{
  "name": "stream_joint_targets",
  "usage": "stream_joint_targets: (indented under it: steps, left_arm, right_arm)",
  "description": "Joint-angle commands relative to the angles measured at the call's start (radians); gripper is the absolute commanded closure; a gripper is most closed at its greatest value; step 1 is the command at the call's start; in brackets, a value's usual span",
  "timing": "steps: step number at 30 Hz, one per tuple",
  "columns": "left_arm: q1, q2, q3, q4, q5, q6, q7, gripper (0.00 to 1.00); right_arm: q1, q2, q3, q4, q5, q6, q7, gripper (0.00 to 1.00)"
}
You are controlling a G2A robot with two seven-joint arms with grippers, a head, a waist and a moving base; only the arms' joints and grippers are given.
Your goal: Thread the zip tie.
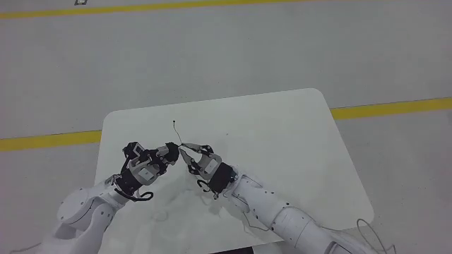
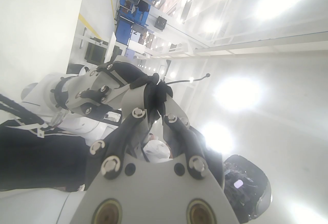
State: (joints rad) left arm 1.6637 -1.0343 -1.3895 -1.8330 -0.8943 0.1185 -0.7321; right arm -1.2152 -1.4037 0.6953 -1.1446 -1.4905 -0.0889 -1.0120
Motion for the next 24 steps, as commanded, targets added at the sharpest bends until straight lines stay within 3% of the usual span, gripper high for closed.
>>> stream_joint_targets:
  steps: [1, 7, 11, 24]
  left_arm:
    - [0.000, 0.000, 0.000, 0.000, 0.000, 0.000, 0.000, 1.00]
    - [0.000, 0.000, 0.000, 0.000, 0.000, 0.000, 0.000, 1.00]
    - [0.000, 0.000, 0.000, 0.000, 0.000, 0.000, 0.000, 1.00]
    - [-0.004, -0.001, 0.007, -0.004, 0.000, -0.003, 0.016, 1.00]
  right_arm:
    - [-0.001, -0.001, 0.002, 0.001, -0.002, 0.000, -0.003, 0.93]
    - [-0.004, -0.005, 0.010, 0.001, -0.010, -0.002, -0.003, 0.91]
    - [-0.006, -0.008, 0.014, 0.001, -0.013, -0.004, -0.001, 1.00]
    - [-0.015, -0.009, 0.035, 0.005, -0.054, 0.012, 0.021, 1.00]
